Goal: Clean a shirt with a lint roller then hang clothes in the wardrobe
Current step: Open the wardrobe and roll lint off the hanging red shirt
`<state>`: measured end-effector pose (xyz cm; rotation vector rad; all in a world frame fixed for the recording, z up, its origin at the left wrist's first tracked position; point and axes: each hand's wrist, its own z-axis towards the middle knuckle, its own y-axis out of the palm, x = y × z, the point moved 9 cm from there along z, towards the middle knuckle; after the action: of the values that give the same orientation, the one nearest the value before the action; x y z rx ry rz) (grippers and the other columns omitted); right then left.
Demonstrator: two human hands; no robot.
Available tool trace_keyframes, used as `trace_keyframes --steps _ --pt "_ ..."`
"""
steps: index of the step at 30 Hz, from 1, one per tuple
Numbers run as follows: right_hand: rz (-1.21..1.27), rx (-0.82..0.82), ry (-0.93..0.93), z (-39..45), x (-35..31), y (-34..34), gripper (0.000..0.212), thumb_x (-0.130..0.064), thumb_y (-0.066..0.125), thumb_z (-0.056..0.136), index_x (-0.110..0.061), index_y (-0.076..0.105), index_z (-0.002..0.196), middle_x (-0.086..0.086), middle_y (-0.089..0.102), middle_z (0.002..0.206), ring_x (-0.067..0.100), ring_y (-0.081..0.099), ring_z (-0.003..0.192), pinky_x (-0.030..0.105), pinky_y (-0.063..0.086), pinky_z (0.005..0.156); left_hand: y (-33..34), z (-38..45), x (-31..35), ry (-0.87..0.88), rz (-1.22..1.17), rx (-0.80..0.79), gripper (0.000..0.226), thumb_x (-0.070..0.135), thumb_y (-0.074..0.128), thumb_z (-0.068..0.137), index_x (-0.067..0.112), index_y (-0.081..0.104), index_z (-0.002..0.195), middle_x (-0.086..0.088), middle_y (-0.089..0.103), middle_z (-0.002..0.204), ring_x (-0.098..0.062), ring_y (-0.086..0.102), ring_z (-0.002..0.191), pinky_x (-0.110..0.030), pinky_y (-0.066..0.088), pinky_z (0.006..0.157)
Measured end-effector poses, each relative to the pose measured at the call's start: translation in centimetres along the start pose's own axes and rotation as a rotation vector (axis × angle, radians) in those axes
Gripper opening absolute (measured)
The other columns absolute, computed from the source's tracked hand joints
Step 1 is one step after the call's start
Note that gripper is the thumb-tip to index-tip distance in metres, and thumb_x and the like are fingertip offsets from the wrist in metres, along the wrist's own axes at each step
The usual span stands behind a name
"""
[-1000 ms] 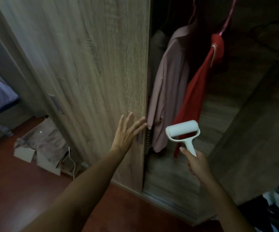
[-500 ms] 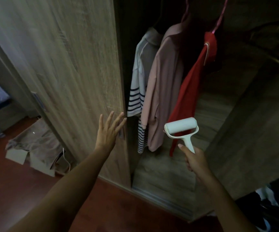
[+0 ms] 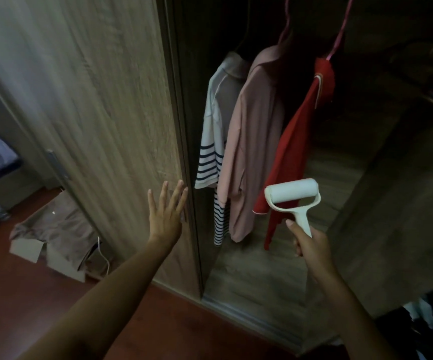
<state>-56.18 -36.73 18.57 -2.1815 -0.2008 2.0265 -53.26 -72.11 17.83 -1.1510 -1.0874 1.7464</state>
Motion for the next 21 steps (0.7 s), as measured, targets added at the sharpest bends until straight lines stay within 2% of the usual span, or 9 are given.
trace_keyframes --steps 2,6,9,11,13,15,17,19,21 --pt "0.011 0.051 -0.024 0.0 -0.2 -1.5 0.027 -0.033 0.068 0.087 -0.007 0.064 0.081 0.004 0.051 0.059 0.014 0.047 0.051 0.028 0.038 0.046 0.2 -0.1 0.7 -0.049 -0.069 -0.015 0.092 0.03 0.065 0.079 0.018 0.011 0.154 -0.004 -0.002 0.162 -0.036 0.001 0.147 -0.067 -0.001 0.111" --pt "0.047 0.107 -0.082 1.2 -0.6 -4.6 0.024 -0.035 0.067 0.087 -0.011 0.062 0.088 0.007 0.056 0.062 0.016 0.047 0.044 0.028 0.041 0.042 0.2 -0.2 2.6 -0.184 -0.252 -0.074 0.089 0.038 0.058 0.083 0.013 0.009 0.153 -0.01 -0.005 0.161 -0.039 -0.006 0.147 -0.07 -0.001 0.109" --pt "0.054 0.086 -0.124 3.3 -1.1 -6.0 0.018 -0.031 0.061 0.093 -0.014 0.061 0.087 0.005 0.059 0.061 0.014 0.051 0.04 0.029 0.045 0.043 -2.3 0.5 4.2 -0.319 -0.448 0.042 0.085 0.032 0.06 0.08 0.009 0.019 0.151 -0.021 0.0 0.159 -0.042 -0.003 0.146 -0.069 0.006 0.111" --pt "0.072 0.068 -0.128 5.1 -1.4 -6.7 0.012 -0.028 0.058 0.095 -0.018 0.061 0.089 0.005 0.062 0.062 0.012 0.054 0.039 0.029 0.05 0.044 -6.5 1.4 7.2 -0.16 -0.55 0.283 0.069 0.033 0.053 0.086 0.01 0.032 0.147 -0.021 0.015 0.157 -0.039 0.007 0.146 -0.062 0.006 0.114" --pt "0.057 0.029 -0.15 6.6 -1.7 -7.0 0.013 -0.028 0.057 0.096 -0.017 0.059 0.091 0.003 0.063 0.063 0.012 0.054 0.039 0.031 0.05 0.046 -11.1 1.8 11.0 0.048 -0.633 0.478 0.059 0.039 0.052 0.09 0.009 0.045 0.14 -0.018 0.036 0.15 -0.034 0.025 0.142 -0.05 0.013 0.117" --pt "0.026 0.004 -0.165 7.6 -2.1 -7.0 0.017 -0.033 0.056 0.095 -0.018 0.058 0.088 0.001 0.063 0.063 0.01 0.048 0.039 0.029 0.044 0.043 -13.1 3.1 13.4 0.102 -0.783 0.452 0.064 0.05 0.054 0.09 0.007 0.046 0.138 -0.012 0.044 0.142 -0.026 0.037 0.135 -0.038 0.026 0.115" --pt "0.033 -0.003 -0.162 8.9 -2.6 -7.4 0.02 -0.037 0.055 0.095 -0.02 0.058 0.085 0.0 0.06 0.062 0.008 0.046 0.041 0.026 0.039 0.041 -13.3 4.7 15.4 0.041 -0.9 0.324 0.065 0.054 0.055 0.089 0.009 0.048 0.134 -0.007 0.049 0.134 -0.019 0.042 0.127 -0.031 0.035 0.109" --pt "0.06 -0.012 -0.17 10.3 -3.1 -7.6 0.022 -0.039 0.055 0.094 -0.02 0.057 0.084 0.0 0.058 0.061 0.008 0.044 0.04 0.024 0.035 0.039 -13.6 5.7 16.3 -0.009 -0.953 0.323 0.04 0.038 0.056 0.093 0.007 0.058 0.117 -0.008 0.058 0.115 -0.023 0.053 0.111 -0.03 0.043 0.095" --pt "0.073 -0.034 -0.186 11.5 -3.7 -7.4 0.023 -0.04 0.054 0.095 -0.02 0.057 0.083 0.002 0.056 0.061 0.008 0.042 0.038 0.023 0.033 0.038 -13.8 5.8 15.2 -0.13 -1.014 0.384 0.015 0.018 0.05 0.094 0.008 0.059 0.101 -0.007 0.062 0.095 -0.027 0.06 0.091 -0.034 0.044 0.079"
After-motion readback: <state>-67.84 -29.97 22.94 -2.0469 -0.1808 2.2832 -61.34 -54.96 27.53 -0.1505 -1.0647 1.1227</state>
